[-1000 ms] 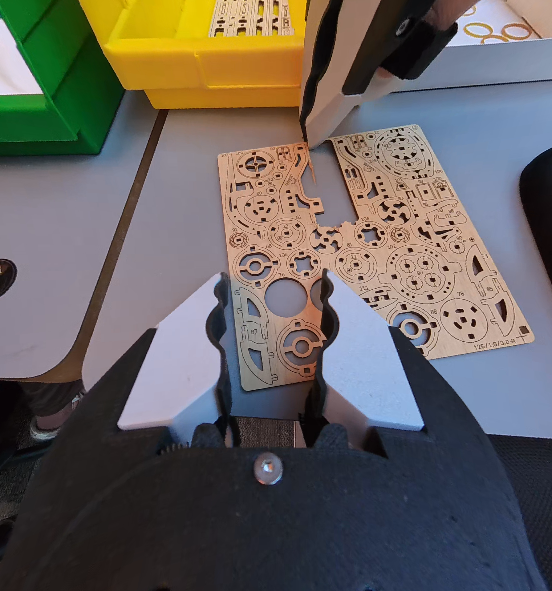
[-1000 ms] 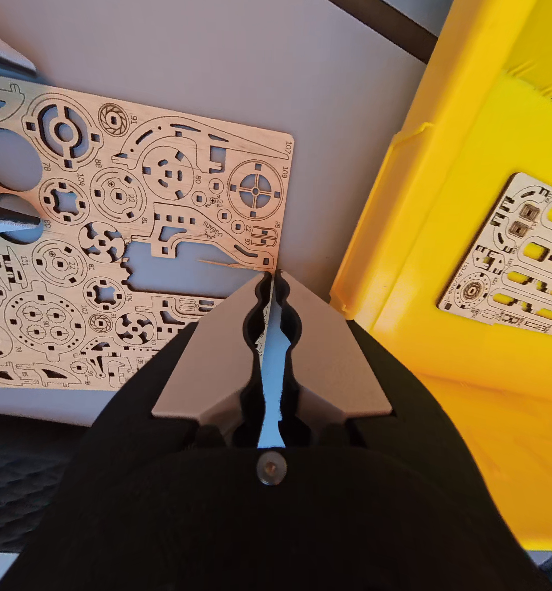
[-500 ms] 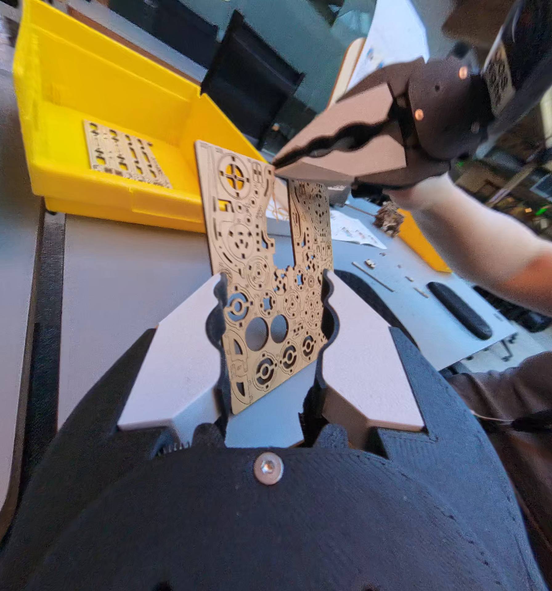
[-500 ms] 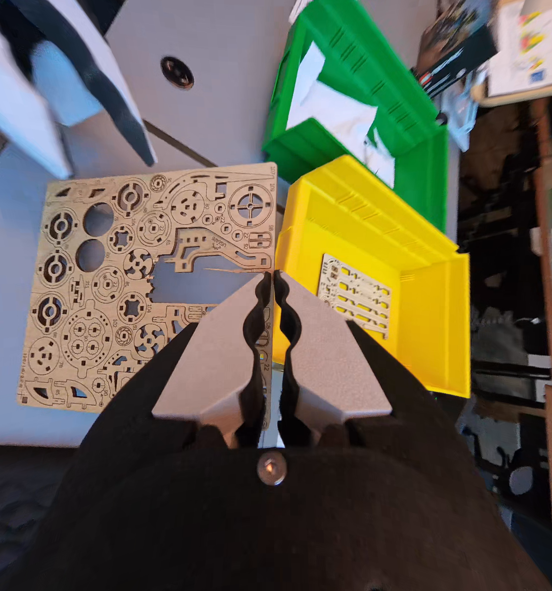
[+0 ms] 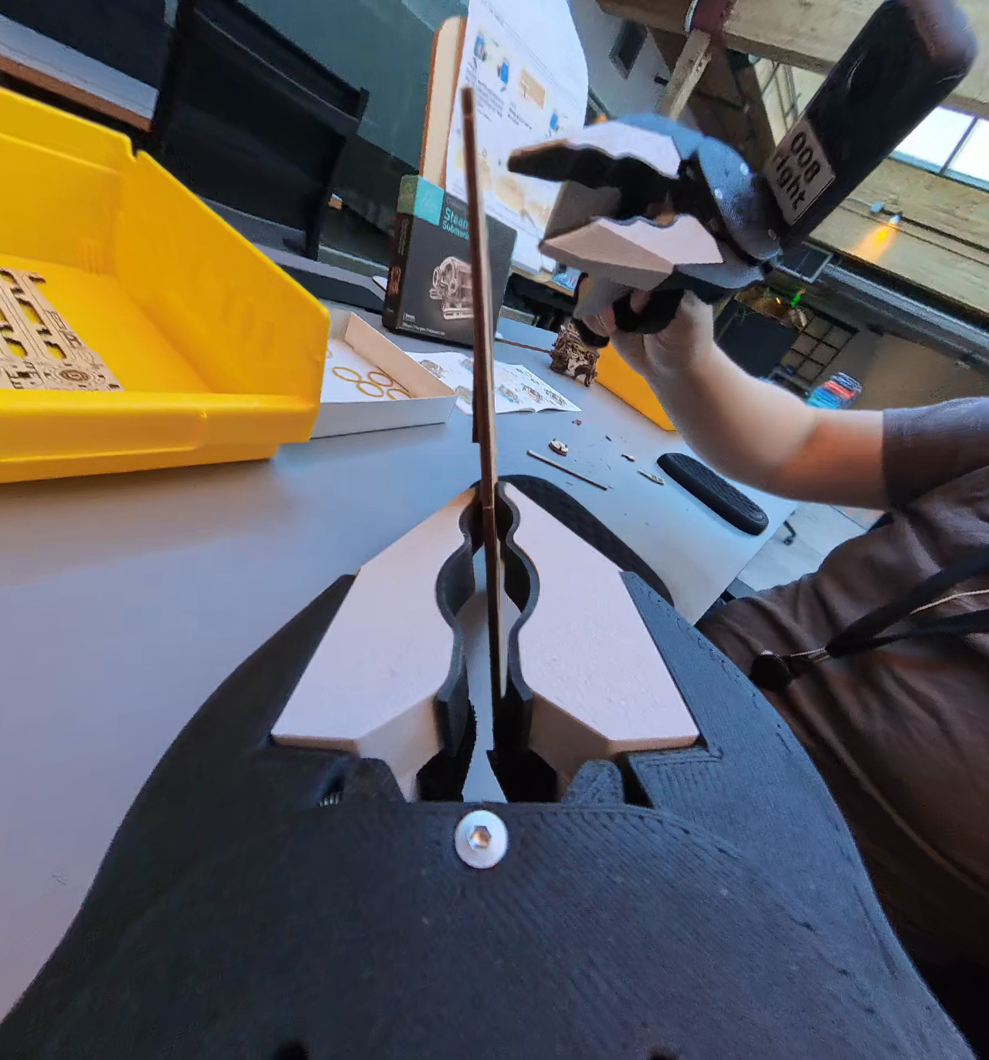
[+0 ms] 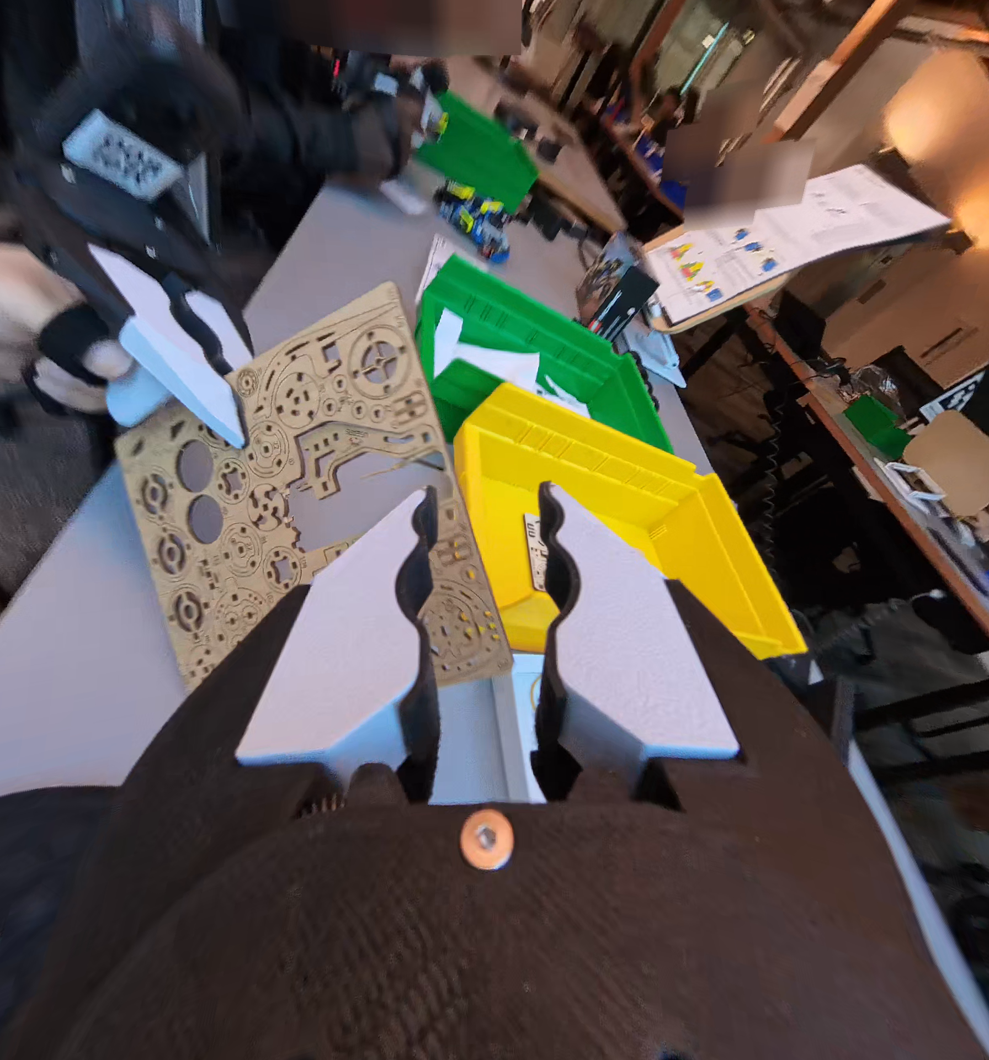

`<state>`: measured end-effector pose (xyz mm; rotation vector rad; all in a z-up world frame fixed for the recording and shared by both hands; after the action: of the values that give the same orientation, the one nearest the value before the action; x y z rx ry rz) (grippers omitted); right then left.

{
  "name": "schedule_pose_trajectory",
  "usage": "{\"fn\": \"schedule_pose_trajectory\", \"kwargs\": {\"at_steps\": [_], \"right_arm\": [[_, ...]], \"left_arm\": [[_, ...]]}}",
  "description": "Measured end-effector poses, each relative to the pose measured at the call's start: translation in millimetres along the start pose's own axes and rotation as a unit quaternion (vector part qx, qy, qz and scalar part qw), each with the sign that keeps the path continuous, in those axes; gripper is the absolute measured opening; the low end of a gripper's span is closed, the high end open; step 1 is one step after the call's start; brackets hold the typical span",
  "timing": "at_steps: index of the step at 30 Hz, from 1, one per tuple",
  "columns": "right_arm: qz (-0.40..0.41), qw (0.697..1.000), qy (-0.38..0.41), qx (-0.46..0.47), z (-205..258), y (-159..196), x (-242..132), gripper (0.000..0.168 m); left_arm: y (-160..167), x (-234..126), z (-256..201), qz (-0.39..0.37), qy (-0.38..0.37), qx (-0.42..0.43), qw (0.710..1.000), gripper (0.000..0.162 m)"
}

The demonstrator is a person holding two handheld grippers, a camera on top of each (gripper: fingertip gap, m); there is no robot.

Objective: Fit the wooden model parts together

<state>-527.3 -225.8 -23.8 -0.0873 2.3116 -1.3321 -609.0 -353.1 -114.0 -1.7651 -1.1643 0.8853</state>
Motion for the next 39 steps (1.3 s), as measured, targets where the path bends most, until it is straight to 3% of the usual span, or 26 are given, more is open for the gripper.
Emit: {"fn": "schedule_pose_trajectory", "kwargs": {"at_steps": [4, 10, 15, 18, 23, 30, 35, 39], "right_arm": [[-0.092, 0.992, 0.026, 0.085, -7.0, 24.4, -76.1, 0.041], [-0.060, 0.982, 0.095, 0.154, -29.3, 98.9, -202.0, 0.041], [-0.094, 0.959, 0.193, 0.184, -61.1, 109.7, -327.5, 0.040], [-0.165, 0.953, 0.160, 0.198, -61.1, 90.3, -377.6, 0.045], [-0.181, 0.954, 0.122, 0.204, -69.6, 81.7, -407.8, 0.054], [-0.205, 0.941, 0.127, 0.239, -79.1, 132.6, -433.2, 0.054], [-0.301, 0.894, 0.058, 0.328, -93.2, 155.1, -439.9, 0.054], [-0.317, 0.880, 0.051, 0.351, -101.1, 173.7, -434.7, 0.042]], "left_arm": [[-12.5, -5.0, -15.2, -0.028, -0.003, 0.004, 1.000, 0.001], [-41.8, 14.5, -41.7, -0.053, 0.002, -0.012, 0.999, 0.001], [-79.5, 65.5, -73.8, -0.089, 0.043, -0.023, 0.995, 0.001], [-100.3, 122.0, -101.8, -0.097, 0.084, -0.014, 0.992, 0.001], [-133.1, 240.7, -165.6, -0.083, 0.195, -0.032, 0.977, 0.001], [-167.1, 367.8, -234.3, -0.088, 0.269, -0.023, 0.959, 0.001], [-148.0, 421.1, -248.0, -0.086, 0.291, -0.025, 0.953, 0.001], [-135.4, 440.5, -239.7, -0.058, 0.300, -0.056, 0.951, 0.000]]}}
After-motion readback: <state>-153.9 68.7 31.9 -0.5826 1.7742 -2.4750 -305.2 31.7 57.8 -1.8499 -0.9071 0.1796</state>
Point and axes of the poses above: each gripper's, where its closed fingertips meet, x out along the fingers, y out of its underside, z = x × y across the jaws, the point moved 4 cm from there along -x, back along the fingers, and after that the axes turned 12 degrees about -y, right-handed, at the moved point
